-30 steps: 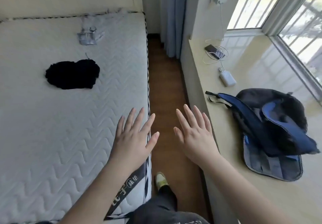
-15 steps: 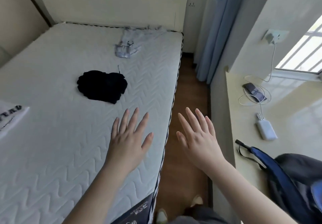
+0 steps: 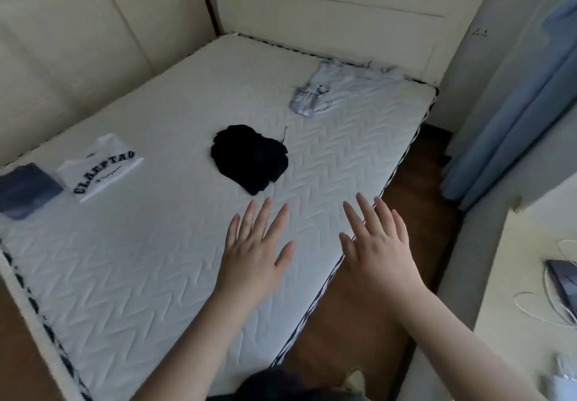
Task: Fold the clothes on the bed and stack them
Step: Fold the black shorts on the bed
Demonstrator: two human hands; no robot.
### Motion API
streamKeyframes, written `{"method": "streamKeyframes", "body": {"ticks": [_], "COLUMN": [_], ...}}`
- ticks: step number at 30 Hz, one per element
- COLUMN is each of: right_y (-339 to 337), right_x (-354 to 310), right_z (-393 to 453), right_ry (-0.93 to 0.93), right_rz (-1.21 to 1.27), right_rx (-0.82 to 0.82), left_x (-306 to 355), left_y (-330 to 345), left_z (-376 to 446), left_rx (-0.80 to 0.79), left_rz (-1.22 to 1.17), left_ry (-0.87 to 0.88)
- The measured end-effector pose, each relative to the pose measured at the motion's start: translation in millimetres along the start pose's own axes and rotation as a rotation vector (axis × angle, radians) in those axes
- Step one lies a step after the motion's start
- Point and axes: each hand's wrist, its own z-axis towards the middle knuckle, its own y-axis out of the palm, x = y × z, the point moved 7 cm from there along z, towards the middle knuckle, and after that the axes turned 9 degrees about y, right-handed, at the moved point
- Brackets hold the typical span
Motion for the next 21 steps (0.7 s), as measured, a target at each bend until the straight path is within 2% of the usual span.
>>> {"method": "streamKeyframes", "body": {"ticks": [6, 14, 21], "right_y": [12, 36, 41], "right_x": [-35, -85, -102], "right_z": [58, 136, 209], "right_ry": [-0.159, -0.352, -0.373], "right_rz": [0.057, -0.033, -0.074], "right_rx": [-0.027, -0.083, -0.092], "left_x": [-33, -98, -144], "left_y": [5, 28, 29], "left_z": [15, 46, 117], "left_rx": [0.028, 0.018, 0.090], "left_rz": [0.036, -0.004, -0.023], "left_ry": [-0.149, -0.310, -0.310]}}
